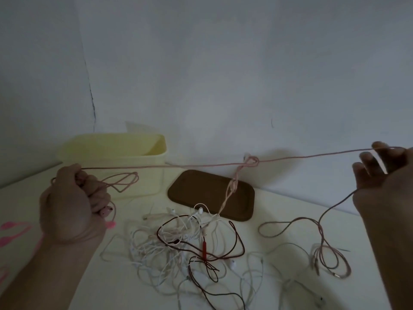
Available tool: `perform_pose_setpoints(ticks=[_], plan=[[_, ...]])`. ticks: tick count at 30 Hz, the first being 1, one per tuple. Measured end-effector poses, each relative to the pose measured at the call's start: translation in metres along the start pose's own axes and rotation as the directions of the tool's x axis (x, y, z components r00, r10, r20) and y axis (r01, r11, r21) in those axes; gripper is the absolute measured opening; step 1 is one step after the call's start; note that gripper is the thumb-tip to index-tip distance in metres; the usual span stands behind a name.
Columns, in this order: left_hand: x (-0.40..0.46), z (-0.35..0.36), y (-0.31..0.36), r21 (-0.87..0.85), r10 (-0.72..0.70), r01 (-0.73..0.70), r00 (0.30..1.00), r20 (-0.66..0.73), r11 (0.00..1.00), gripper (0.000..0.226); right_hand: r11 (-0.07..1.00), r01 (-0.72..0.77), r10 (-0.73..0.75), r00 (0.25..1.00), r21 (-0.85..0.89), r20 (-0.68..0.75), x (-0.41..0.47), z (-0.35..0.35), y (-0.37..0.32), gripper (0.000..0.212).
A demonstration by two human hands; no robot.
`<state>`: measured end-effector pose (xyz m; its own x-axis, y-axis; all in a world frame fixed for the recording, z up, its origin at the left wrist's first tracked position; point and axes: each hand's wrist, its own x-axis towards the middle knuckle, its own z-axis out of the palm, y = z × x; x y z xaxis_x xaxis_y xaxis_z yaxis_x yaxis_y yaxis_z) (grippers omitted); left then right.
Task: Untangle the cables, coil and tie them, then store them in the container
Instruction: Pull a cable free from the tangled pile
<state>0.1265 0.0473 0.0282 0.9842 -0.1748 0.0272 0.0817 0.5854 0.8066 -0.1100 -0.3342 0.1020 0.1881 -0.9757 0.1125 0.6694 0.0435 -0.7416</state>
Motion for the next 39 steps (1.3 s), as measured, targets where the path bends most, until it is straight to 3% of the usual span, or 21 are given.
perform_pose_setpoints(ticks=[4, 6, 8, 11, 14, 16, 18, 20, 21, 22, 23, 24, 25, 27, 29, 31, 32, 33, 35, 37, 39], plan=[[0.003, -0.010, 0.001, 0.000, 0.062, -0.062, 0.997, -0.045, 0.998, 0.038, 0.997, 0.054, -0.053, 0.999, 0.057, -0.009, 0.012, -0.005, -0.001, 0.009], [0.005, -0.010, 0.002, -0.003, 0.055, -0.056, 0.997, -0.050, 0.998, 0.039, 0.995, 0.048, -0.051, 0.998, 0.090, 0.031, 0.015, -0.010, -0.001, 0.027], [0.005, -0.008, 0.004, 0.008, 0.054, -0.054, 0.998, -0.023, 0.998, 0.038, 0.997, 0.021, -0.024, 0.999, 0.076, 0.044, 0.014, -0.011, -0.001, 0.032], [0.002, 0.002, 0.004, 0.012, 0.048, -0.048, 0.998, 0.028, 0.999, 0.036, 0.993, -0.043, 0.047, 0.998, -0.109, 0.035, 0.008, -0.007, -0.001, 0.019], [-0.002, 0.006, 0.004, 0.006, 0.032, -0.032, 0.997, 0.073, 0.999, 0.037, 0.881, -0.112, 0.129, 0.992, -0.459, 0.007, 0.003, 0.001, 0.004, 0.020], [-0.005, 0.007, 0.001, 0.018, 0.016, -0.017, 0.995, 0.099, 1.000, 0.046, 0.703, 0.005, 0.089, 0.992, -0.711, 0.095, -0.004, 0.007, 0.010, 0.018], [-0.009, 0.012, -0.001, 0.018, 0.038, -0.040, 0.993, 0.111, 0.999, 0.050, 0.315, 0.187, 0.121, 0.964, -0.931, 0.235, -0.013, 0.009, 0.020, 0.021], [-0.012, 0.018, -0.001, 0.022, 0.068, -0.072, 0.987, 0.148, 0.997, 0.049, -0.201, 0.331, 0.237, 0.930, -0.922, 0.282, -0.029, 0.015, 0.028, 0.026], [-0.013, 0.020, -0.001, 0.027, 0.073, -0.079, 0.981, 0.179, 0.997, 0.047, -0.374, 0.393, 0.269, 0.913, -0.840, 0.307, -0.040, 0.020, 0.033, 0.031], [-0.014, 0.022, -0.002, 0.036, 0.070, -0.079, 0.976, 0.208, 0.996, 0.046, -0.451, 0.469, 0.286, 0.882, -0.760, 0.374, -0.051, 0.025, 0.038, 0.036], [-0.014, 0.021, -0.002, 0.048, 0.061, -0.074, 0.971, 0.232, 0.996, 0.045, -0.426, 0.564, 0.302, 0.826, -0.708, 0.476, -0.063, 0.030, 0.043, 0.042], [-0.015, 0.022, -0.003, 0.057, 0.055, -0.072, 0.965, 0.258, 0.996, 0.045, -0.308, 0.678, 0.334, 0.734, -0.667, 0.591, -0.076, 0.034, 0.049, 0.047], [-0.017, 0.022, -0.003, 0.064, 0.052, -0.073, 0.958, 0.281, 0.995, 0.045, -0.130, 0.776, 0.369, 0.616, -0.618, 0.696, -0.092, 0.039, 0.054, 0.051], [-0.022, 0.023, -0.003, 0.070, 0.063, -0.090, 0.945, 0.321, 0.993, 0.045, 0.207, 0.830, 0.420, 0.402, -0.517, 0.813, -0.121, 0.047, 0.067, 0.057], [-0.026, 0.024, -0.003, 0.081, 0.078, -0.113, 0.934, 0.347, 0.990, 0.043, 0.274, 0.828, 0.513, 0.304, -0.489, 0.802, -0.138, 0.047, 0.086, 0.063], [-0.028, 0.024, -0.003, 0.085, 0.081, -0.119, 0.931, 0.355, 0.989, 0.039, 0.250, 0.833, 0.576, 0.282, -0.494, 0.767, -0.142, 0.042, 0.105, 0.056], [-0.027, 0.024, -0.002, 0.088, 0.082, -0.120, 0.934, 0.348, 0.989, 0.038, 0.208, 0.852, 0.566, 0.295, -0.480, 0.770, -0.140, 0.040, 0.113, 0.042], [-0.026, 0.025, -0.001, 0.098, 0.080, -0.119, 0.940, 0.331, 0.988, 0.039, 0.153, 0.866, 0.531, 0.334, -0.476, 0.779, -0.138, 0.040, 0.117, 0.026], [-0.024, 0.028, 0.001, 0.149, 0.063, -0.108, 0.958, 0.279, 0.983, 0.047, 0.103, 0.838, 0.437, 0.447, -0.537, 0.781, -0.125, 0.042, 0.117, 0.019], [-0.020, 0.029, 0.004, 0.216, 0.029, -0.080, 0.973, 0.231, 0.973, 0.057, 0.163, 0.771, 0.407, 0.516, -0.616, 0.754, -0.113, 0.045, 0.105, 0.023], [-0.015, 0.026, 0.005, 0.249, 0.032, -0.081, 0.980, 0.196, 0.965, 0.052, 0.257, 0.719, 0.477, 0.486, -0.645, 0.732, -0.101, 0.046, 0.088, 0.023]])
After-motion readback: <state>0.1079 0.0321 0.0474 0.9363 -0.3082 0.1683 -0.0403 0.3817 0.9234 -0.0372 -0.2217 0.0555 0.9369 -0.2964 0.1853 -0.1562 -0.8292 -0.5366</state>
